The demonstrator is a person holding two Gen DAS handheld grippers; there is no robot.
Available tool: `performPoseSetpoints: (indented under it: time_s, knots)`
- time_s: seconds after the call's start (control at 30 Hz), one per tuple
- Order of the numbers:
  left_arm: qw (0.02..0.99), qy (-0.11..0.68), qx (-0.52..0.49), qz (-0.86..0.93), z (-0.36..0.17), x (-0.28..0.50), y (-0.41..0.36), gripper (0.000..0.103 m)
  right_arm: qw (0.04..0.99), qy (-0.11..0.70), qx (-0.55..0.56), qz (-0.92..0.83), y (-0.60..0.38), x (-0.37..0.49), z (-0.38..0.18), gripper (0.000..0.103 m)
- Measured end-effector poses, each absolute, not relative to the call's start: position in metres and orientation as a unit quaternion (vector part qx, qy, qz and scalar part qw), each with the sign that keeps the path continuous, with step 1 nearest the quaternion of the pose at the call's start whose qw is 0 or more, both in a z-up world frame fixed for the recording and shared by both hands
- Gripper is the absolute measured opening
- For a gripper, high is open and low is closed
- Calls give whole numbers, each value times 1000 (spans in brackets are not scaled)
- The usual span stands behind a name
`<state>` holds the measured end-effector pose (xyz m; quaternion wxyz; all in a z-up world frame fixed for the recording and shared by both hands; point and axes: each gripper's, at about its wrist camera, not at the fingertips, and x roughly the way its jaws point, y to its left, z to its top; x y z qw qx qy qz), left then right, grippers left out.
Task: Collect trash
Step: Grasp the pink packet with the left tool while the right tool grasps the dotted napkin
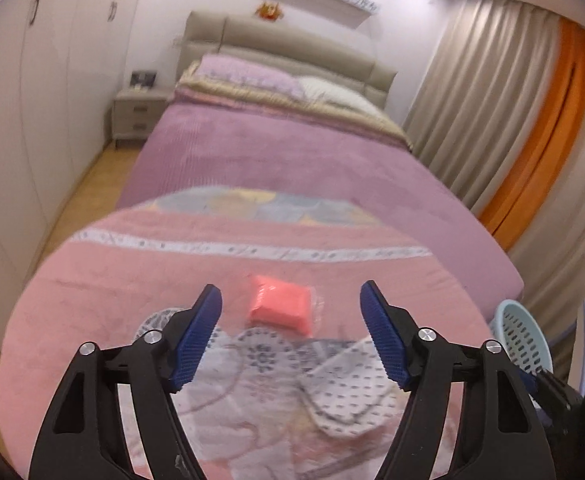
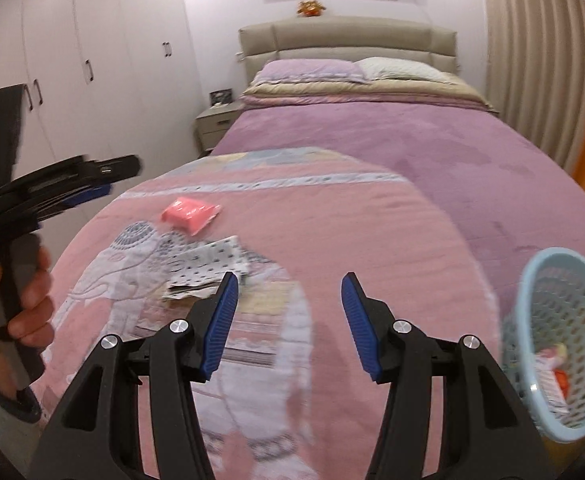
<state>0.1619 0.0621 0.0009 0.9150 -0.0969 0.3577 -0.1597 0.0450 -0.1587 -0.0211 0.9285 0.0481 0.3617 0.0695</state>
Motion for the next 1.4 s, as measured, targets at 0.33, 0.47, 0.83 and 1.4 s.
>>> performPoseSetpoints:
  time_s: [0.33,0.47,0.83,1.4]
  knots:
    - [884,424,-100,-167,-47,208,64,36,920,382,48,68,-146,59,-49,50]
    - [867,432,-116,-219,-49,194,57,36,920,384,35,67,-141,59,-50,50]
    - [882,418,-22,-215,-33,176,32,59,919,379,83,68,-160,60,-50,50]
    - [884,429,13,-184,-42,189,25,38,918,383,64,82,-152,64,-49,50]
